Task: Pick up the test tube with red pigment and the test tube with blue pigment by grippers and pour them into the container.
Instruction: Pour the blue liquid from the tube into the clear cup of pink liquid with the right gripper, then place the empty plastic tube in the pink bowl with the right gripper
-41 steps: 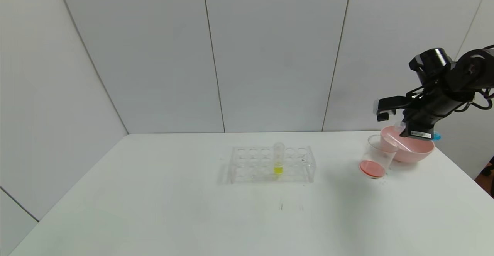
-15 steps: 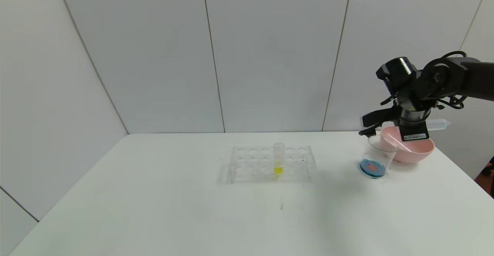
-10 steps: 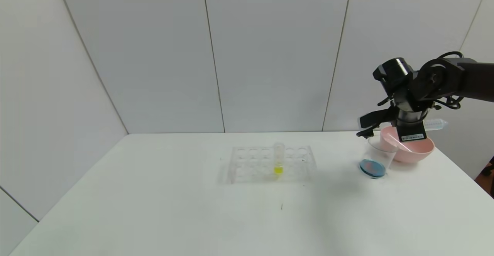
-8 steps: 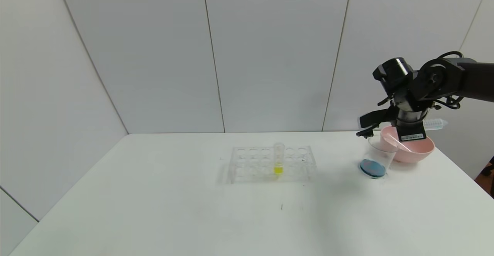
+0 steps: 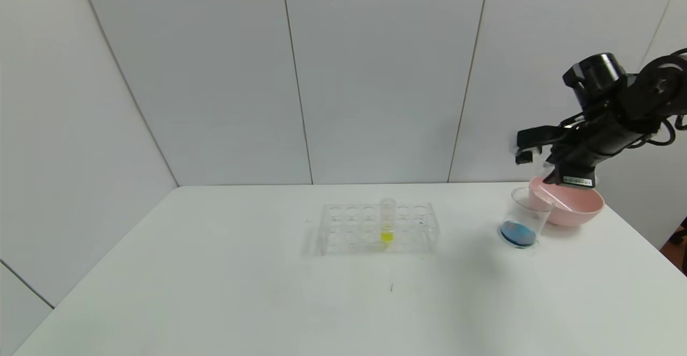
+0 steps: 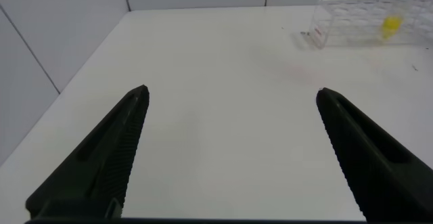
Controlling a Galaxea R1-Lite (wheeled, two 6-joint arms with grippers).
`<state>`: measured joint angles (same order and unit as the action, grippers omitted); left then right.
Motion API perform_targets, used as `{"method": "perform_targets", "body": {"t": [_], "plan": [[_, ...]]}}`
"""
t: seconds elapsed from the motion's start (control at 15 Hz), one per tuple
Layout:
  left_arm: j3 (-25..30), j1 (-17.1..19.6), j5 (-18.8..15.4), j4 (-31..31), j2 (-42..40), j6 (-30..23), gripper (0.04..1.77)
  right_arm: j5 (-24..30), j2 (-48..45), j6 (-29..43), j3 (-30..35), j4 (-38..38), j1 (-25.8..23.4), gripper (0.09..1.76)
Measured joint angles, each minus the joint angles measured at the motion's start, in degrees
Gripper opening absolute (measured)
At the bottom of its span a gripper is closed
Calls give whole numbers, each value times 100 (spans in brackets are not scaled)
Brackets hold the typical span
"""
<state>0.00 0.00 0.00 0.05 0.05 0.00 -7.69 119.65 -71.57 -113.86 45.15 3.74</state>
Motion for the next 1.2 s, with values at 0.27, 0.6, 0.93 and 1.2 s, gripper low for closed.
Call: {"method": "perform_targets", "body": {"t": [0.27, 0.6, 0.93, 1.2], "plan": [[0, 0, 0, 5, 0, 0, 176, 2031, -243, 2077, 149, -71, -229, 49], [0, 0, 0, 2, 0, 0, 176, 2849, -628, 3697, 1692, -2772, -238, 49], [0, 0, 0, 5, 0, 0, 176, 3155, -1130, 6029, 3716, -6467, -210, 49], [0, 0, 0, 2, 0, 0, 176, 3150, -1367, 6676, 4656, -7637, -336, 49]]}}
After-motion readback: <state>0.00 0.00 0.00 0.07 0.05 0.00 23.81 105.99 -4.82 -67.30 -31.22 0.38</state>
